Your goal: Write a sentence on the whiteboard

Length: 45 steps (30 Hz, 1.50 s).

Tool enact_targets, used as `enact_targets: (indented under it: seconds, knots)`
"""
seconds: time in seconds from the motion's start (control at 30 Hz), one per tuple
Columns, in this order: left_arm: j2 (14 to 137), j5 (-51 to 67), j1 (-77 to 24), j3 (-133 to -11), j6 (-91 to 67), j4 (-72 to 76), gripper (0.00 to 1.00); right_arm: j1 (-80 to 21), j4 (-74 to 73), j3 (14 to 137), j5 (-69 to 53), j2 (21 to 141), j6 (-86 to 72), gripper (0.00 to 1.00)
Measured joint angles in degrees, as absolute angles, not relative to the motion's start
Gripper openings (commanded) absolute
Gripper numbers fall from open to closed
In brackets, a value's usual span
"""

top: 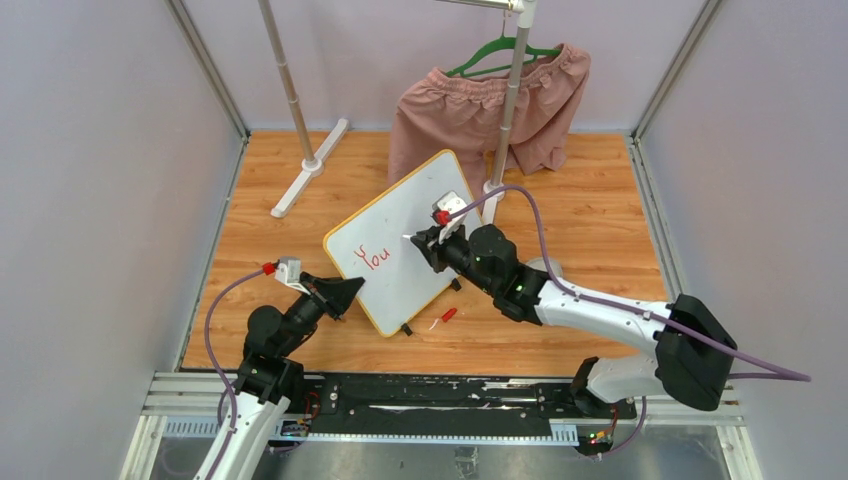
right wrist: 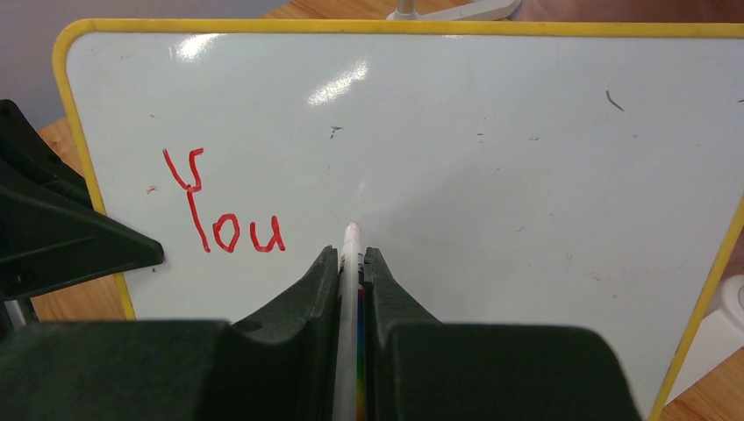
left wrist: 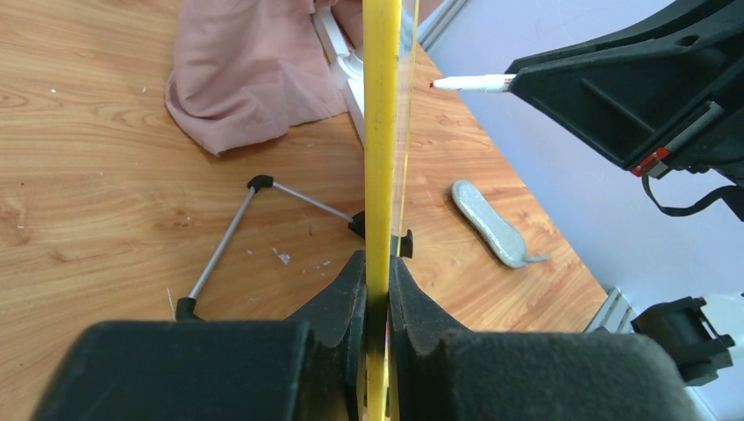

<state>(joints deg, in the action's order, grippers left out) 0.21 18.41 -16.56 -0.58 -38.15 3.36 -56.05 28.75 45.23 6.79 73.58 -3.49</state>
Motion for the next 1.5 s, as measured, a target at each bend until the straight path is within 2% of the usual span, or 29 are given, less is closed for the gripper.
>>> enact_targets:
  seconds: [1.5]
  knots:
    - [0.2,18.5,-16.6,-0.6,-38.1,3.4,0.0,-56.1,30.6,47.9,5.1,78.2,-4.0,0.0]
